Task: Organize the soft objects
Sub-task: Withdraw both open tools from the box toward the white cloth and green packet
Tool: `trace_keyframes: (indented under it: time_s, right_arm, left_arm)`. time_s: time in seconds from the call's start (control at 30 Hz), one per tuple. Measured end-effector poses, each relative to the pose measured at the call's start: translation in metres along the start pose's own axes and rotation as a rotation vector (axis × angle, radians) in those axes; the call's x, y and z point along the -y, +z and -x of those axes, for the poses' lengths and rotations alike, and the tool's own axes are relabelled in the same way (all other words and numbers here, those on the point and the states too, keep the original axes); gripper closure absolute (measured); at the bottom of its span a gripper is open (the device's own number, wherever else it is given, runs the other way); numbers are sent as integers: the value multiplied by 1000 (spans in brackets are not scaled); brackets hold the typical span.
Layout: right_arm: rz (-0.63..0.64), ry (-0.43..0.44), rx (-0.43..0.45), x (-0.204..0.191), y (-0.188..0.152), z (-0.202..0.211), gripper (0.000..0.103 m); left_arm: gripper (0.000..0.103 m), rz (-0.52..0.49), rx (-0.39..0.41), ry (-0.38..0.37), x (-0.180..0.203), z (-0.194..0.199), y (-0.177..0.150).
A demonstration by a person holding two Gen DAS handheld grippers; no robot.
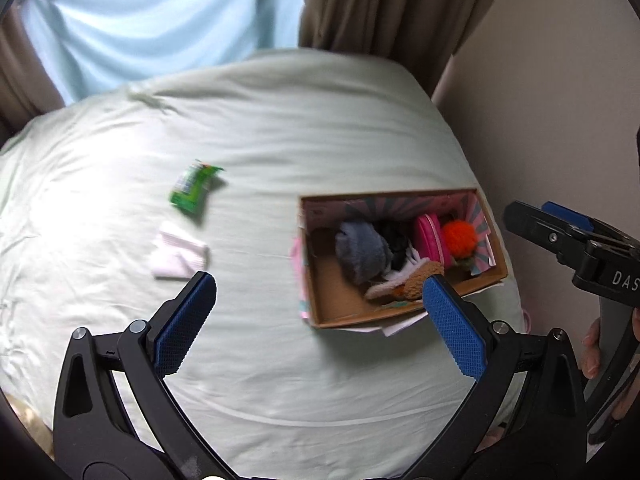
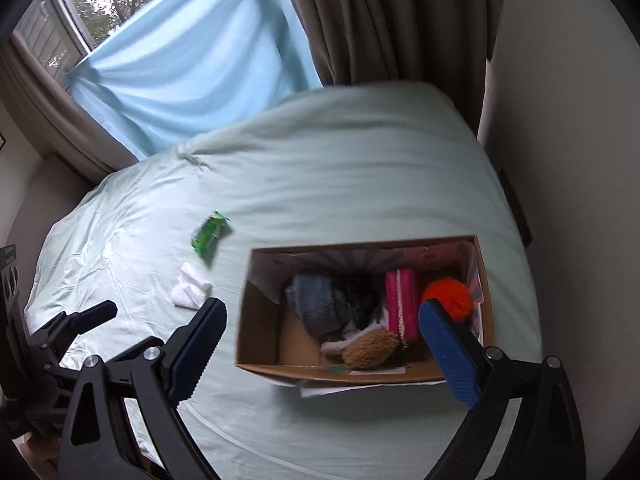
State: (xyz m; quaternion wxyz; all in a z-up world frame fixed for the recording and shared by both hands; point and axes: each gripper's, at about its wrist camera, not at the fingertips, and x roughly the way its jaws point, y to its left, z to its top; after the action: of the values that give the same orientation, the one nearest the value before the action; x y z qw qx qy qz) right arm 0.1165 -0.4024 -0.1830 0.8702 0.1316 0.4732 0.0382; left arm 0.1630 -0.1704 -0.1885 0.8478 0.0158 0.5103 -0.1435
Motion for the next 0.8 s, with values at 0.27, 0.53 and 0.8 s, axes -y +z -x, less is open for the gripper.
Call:
trace_keyframes:
  time_s: [0.27,0.53,0.8]
  right_arm:
    - [92,-91,56,-88,-4,36,7]
    - [84,-29,86,-173,-15,38,7]
    - [91,-13,89,-241,-12,9,7]
  left_arm:
    - [0,-6,87,53,-72,70,-11]
    - [0,93,103,-21,-170,101,-28]
    - [0,64,112,-32,-235,92,-26]
